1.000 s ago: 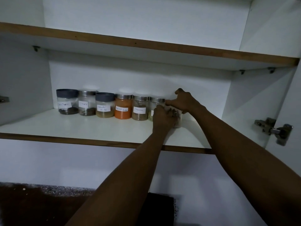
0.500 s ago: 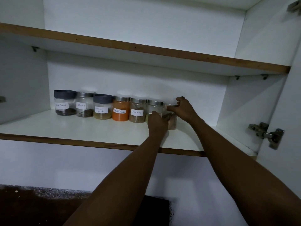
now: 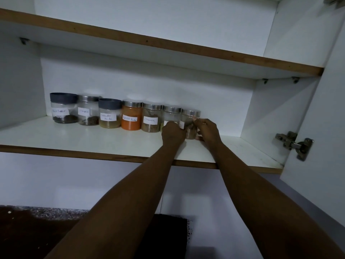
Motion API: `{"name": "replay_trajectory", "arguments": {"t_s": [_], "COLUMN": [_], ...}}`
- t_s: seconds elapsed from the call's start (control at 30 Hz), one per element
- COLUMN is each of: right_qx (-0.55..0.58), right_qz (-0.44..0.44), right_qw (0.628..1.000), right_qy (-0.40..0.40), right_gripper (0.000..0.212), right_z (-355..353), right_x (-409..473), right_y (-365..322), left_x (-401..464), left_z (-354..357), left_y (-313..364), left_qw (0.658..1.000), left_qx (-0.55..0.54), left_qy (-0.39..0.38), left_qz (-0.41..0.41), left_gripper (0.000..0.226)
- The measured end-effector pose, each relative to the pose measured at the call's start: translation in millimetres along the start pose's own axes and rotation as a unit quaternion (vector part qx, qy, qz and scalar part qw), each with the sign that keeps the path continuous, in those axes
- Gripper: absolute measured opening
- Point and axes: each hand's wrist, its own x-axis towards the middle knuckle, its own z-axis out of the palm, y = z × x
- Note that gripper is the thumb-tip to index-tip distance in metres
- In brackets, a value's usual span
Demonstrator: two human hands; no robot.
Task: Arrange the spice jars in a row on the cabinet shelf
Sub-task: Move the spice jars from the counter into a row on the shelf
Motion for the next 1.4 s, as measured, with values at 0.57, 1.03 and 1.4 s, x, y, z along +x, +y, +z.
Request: {"name": "replay_trajectory", "arguments": {"t_s": [0.57,1.03,1.4], "right_qx": [-0.057,-0.068,-0.019], "right_qz": [0.047,0.047,0.071], "right_qw": [0.996,0.995,0.997], "right_qy": [0.05,0.048,0.02], "right_gripper": [0.012,0.012,0.016], "right_z": [-4.6,-4.3,-2.6], "right_x": [5.3,6.3,7.0], "right_y": [0.1,0.4,-0.6], "left_x": [1.4,4.7,1.7], "left_z": [-0.2,3.3,1.4], "left_y": [0.2,-1.1,1.5], "left_qw": [0.999,0.998,0.998], "left_qx": [-0.039,-0.055,-0.055], "left_qy": [-0.02,-0.025,-0.038], "left_qz": [0.02,0.02,0.022], "left_gripper": [0.027,0.025,0.026]}}
